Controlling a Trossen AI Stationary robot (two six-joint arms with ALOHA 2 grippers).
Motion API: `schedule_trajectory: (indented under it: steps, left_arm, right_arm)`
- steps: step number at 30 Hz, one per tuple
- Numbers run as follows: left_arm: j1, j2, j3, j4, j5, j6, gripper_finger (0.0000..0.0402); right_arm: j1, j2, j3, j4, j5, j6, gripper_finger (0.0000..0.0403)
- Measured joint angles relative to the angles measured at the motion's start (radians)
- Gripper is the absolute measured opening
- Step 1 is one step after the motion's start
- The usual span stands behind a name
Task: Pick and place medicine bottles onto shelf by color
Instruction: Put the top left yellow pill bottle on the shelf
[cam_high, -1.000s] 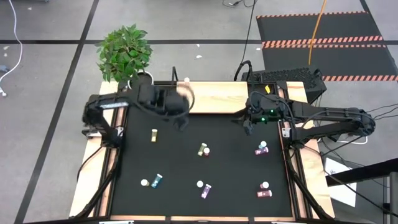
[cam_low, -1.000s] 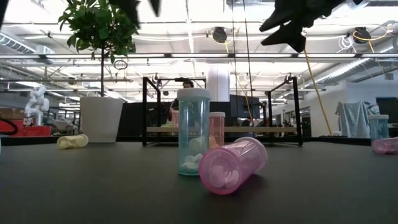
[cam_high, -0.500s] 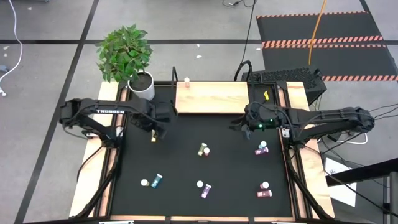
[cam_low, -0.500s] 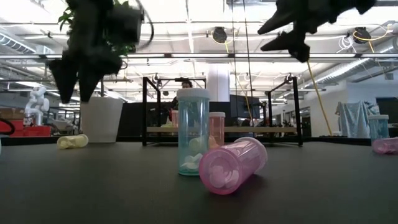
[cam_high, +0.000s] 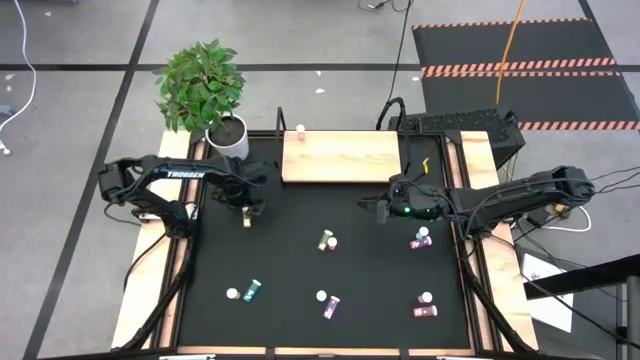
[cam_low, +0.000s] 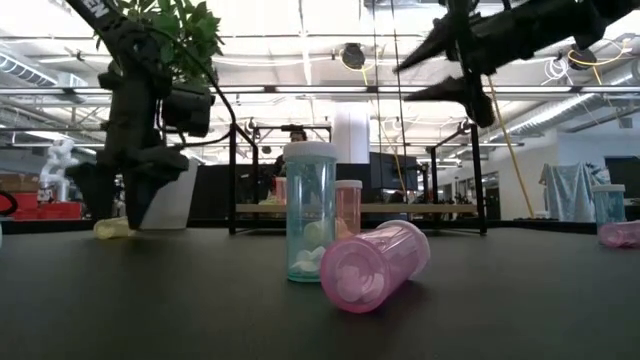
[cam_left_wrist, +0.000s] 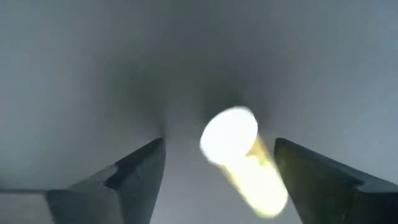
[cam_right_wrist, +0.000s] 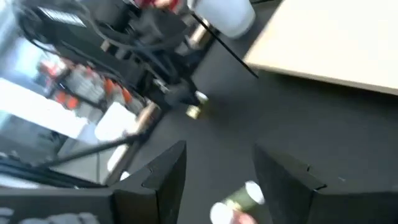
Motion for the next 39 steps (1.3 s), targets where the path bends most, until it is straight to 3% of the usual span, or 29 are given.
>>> schedule_trajectory:
  steps: [6,16,21,32,35,39]
  left_arm:
    - [-0.004,-0.004,-0.036,0.067,-0.017,-0.019,0.022]
    - [-0.005,-0.004,-0.038,0.056,-0.035,-0.077,0.0128]
    - [-0.007,-0.003,-0.038,0.057,-0.036,-0.132,0.0123]
    - [-0.019,-0.009,-0.033,0.068,-0.065,-0.243,0.0146]
    - [-0.04,-0.016,-0.025,0.09,-0.069,-0.234,0.0146]
    - [-0.084,-0.016,-0.025,0.091,-0.073,-0.211,0.0147]
  right_arm:
    - [0.044,0.065,0.001,0.131,0.074,0.04,0.0178]
    - [0.046,0.075,0.001,0.197,0.073,0.04,0.0178]
    - [0.042,0.07,0.001,0.194,0.024,-0.012,0.0178]
    - [-0.037,0.069,0.001,0.117,-0.317,-0.129,0.0178]
    - [-0.042,0.069,0.001,0.138,-0.311,-0.099,0.0178]
    - [-0.033,0.068,0.001,0.188,-0.202,-0.086,0.0178]
